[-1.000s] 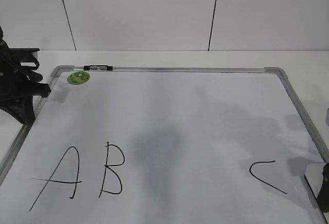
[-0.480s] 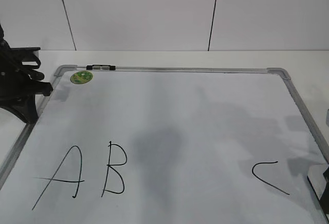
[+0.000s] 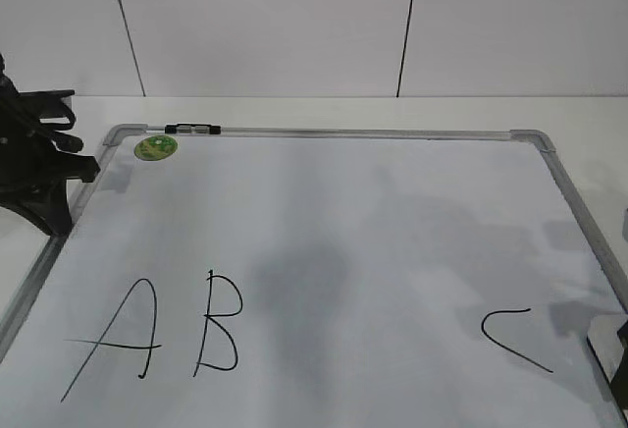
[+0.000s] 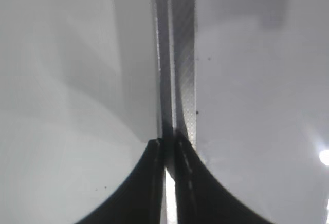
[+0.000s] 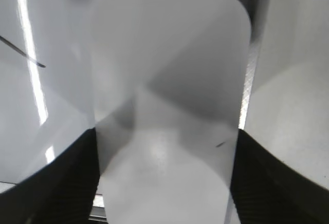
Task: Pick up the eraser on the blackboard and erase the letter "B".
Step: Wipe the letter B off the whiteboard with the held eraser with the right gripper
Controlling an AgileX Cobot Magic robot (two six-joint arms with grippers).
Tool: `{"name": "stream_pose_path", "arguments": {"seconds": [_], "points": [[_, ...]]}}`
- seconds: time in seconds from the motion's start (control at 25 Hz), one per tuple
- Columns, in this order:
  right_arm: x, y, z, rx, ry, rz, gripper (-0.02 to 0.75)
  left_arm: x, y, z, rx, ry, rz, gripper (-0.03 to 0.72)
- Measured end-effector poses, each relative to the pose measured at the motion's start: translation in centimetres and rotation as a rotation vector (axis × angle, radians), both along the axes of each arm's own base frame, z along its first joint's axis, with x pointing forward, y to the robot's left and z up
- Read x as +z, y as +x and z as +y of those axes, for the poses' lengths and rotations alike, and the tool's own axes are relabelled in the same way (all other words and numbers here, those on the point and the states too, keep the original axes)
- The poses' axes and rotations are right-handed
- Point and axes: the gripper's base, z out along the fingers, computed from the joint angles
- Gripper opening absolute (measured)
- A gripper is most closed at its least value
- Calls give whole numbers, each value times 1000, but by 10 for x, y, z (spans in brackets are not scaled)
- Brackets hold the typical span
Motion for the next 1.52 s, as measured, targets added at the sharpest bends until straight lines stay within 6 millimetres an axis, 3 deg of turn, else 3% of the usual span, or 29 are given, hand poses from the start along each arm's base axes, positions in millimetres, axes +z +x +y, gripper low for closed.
{"name": "stream_pose_path", "arguments": {"seconds": [0.64,1.08,1.32,1.52], "points": [[5,2,0,7,5,19,540,0,-2,4,9,-5,29,19],[41,17,3,13,36,46,540,0,-2,4,8,-4,29,18],[77,36,8,-18,87,-33,540,0,-2,4,7,-3,31,18],[98,45,32,32,118,-96,540,0,-2,4,7,-3,31,18]]}}
